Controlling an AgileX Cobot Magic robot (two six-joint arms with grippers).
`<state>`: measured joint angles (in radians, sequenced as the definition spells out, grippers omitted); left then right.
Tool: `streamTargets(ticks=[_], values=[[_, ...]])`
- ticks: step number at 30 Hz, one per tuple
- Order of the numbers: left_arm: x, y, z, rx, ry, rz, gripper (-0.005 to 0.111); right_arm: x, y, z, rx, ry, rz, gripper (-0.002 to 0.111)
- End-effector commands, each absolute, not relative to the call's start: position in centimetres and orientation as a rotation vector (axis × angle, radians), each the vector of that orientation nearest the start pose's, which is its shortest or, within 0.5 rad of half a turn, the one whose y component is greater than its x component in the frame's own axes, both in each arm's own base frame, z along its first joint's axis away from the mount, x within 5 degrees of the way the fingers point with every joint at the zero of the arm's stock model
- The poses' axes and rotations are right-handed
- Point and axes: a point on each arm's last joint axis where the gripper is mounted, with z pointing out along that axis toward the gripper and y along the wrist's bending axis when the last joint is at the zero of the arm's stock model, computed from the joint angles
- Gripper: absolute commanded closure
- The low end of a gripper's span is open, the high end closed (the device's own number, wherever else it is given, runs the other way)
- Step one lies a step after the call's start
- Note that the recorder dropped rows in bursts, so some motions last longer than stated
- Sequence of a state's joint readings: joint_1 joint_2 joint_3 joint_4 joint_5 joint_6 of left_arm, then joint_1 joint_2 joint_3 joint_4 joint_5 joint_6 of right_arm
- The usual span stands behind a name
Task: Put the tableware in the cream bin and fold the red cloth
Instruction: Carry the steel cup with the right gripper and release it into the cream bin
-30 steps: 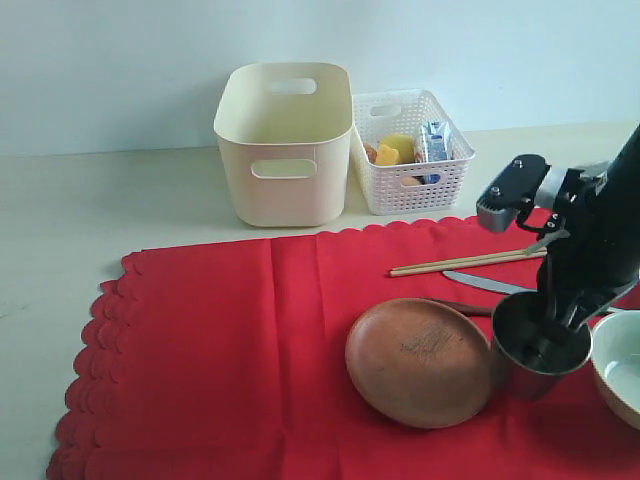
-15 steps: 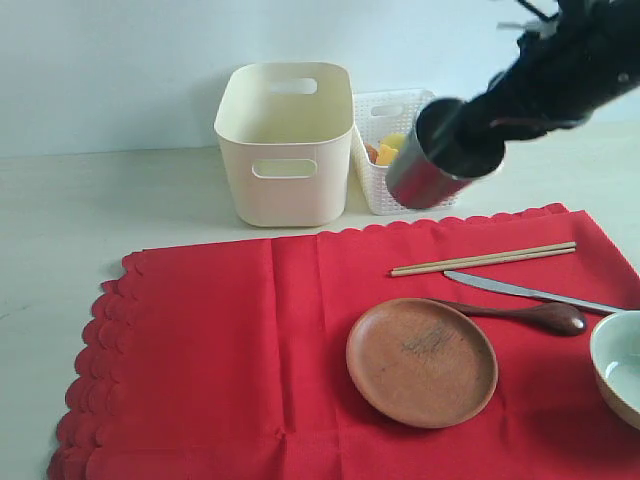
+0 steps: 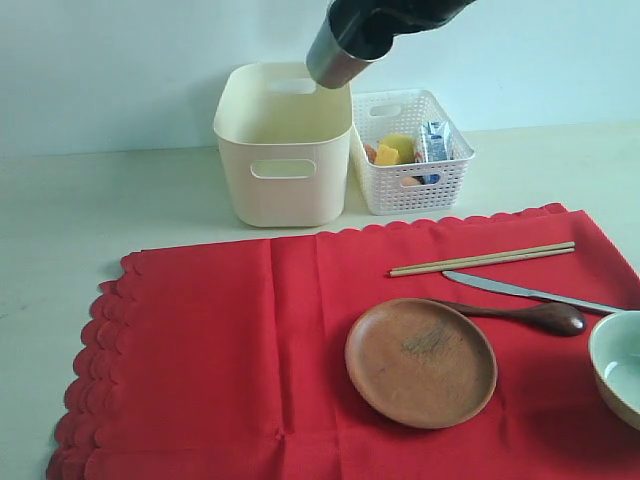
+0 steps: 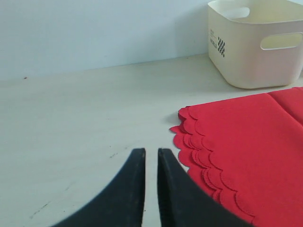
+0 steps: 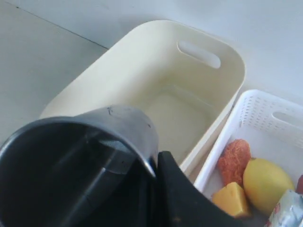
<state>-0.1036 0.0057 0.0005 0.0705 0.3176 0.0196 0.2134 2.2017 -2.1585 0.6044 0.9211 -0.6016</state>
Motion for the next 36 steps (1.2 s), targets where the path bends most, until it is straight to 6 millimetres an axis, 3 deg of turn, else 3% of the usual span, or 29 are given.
streamTargets(ticks=[1,7,14,22,28,36], values=[[5.4,-0.4,18.5,0.166,1.787,0.011,0.095,50.9,16.4,27.5,-0.794,2.211,0.514,0.108],[5.4,-0.4,18.5,0.166,1.787,0.011,0.095,51.6,18.9,24.3,-0.949,2.209,0.408,0.108],[5.4,-0.4,18.5,0.166,1.787,0.011,0.095,51.2,21.0,22.8,-1.069,2.176,0.341,0.107],[5.4,-0.4,18.5,0.166,1.787,0.011,0.095,51.3,21.0,22.1,-1.066,2.201,0.341,0.073],[5.4,-0.4,18.5,0.166,1.787,0.011,0.095,51.1,20.9,23.5,-1.051,2.178,0.337,0.066],[5.4,-0.4,18.5,0.166,1.787,0.011,0.095,49.2,18.6,29.2,-0.982,2.259,0.177,0.066]])
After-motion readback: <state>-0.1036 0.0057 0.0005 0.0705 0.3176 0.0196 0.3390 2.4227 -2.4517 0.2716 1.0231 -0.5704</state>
